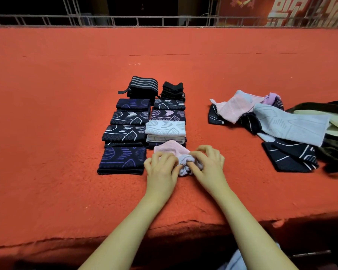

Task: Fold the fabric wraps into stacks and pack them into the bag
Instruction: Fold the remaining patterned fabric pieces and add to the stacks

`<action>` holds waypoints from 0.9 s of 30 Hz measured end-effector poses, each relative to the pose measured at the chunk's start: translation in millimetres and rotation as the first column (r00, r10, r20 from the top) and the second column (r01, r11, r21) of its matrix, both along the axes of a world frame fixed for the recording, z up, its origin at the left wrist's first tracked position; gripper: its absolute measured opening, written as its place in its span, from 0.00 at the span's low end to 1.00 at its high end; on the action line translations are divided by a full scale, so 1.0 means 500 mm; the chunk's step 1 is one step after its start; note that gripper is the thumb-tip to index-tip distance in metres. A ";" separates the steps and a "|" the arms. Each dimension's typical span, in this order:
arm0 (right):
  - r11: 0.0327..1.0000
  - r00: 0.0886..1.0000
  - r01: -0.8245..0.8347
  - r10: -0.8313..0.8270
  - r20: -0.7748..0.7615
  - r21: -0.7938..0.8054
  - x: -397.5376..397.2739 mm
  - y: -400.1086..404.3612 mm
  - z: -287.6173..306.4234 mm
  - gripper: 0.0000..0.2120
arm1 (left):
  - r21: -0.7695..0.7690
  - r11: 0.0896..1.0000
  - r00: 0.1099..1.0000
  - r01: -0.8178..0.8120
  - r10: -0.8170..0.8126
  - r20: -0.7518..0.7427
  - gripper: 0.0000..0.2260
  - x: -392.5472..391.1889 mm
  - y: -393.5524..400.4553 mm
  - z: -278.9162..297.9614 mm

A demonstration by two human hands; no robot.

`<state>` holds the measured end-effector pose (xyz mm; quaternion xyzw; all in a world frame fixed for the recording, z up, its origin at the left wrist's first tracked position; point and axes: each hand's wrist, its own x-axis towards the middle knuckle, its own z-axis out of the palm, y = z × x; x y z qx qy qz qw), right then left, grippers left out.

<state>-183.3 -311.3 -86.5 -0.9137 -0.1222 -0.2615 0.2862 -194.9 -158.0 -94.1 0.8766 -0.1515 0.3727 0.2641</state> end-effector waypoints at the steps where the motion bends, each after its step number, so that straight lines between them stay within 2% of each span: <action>1: 0.999 0.999 -0.043 0.043 0.012 -0.016 -0.001 -0.001 0.001 0.14 | 0.011 1.000 1.000 0.005 -0.004 -0.004 0.05 0.000 0.000 -0.002; 4: 0.995 0.997 -0.049 0.055 0.063 -0.091 -0.015 -0.003 0.001 0.11 | 0.039 0.999 1.000 0.020 -0.019 -0.020 0.04 0.000 0.001 -0.010; 7: 0.988 0.990 0.040 -0.019 0.136 -0.151 -0.025 -0.002 0.004 0.09 | 0.061 0.998 0.999 0.012 -0.009 -0.035 0.10 0.002 0.003 -0.012; 10: 0.984 0.986 0.046 -0.017 0.163 -0.174 -0.031 -0.002 0.008 0.09 | 0.054 0.999 1.000 -0.005 0.006 -0.013 0.11 0.004 0.006 -0.011; 14: 0.990 0.991 -0.001 0.020 0.130 -0.142 -0.038 -0.004 0.008 0.13 | -0.012 0.999 0.997 -0.046 0.045 -0.068 0.10 0.005 0.010 -0.002; 21: 0.989 0.990 0.073 -0.056 0.129 -0.131 -0.033 0.000 0.008 0.07 | -0.104 0.993 0.985 0.058 -0.073 -0.157 0.10 -0.007 0.008 0.006; 24: 0.990 0.991 0.096 -0.086 0.102 -0.102 -0.025 -0.003 0.016 0.05 | -0.075 0.994 0.987 0.079 -0.088 -0.133 0.09 -0.012 0.005 0.008; 27: 0.996 0.995 0.088 -0.086 0.044 -0.031 -0.016 -0.016 0.024 0.09 | -0.034 0.989 0.984 0.142 -0.145 -0.106 0.10 -0.006 0.007 0.012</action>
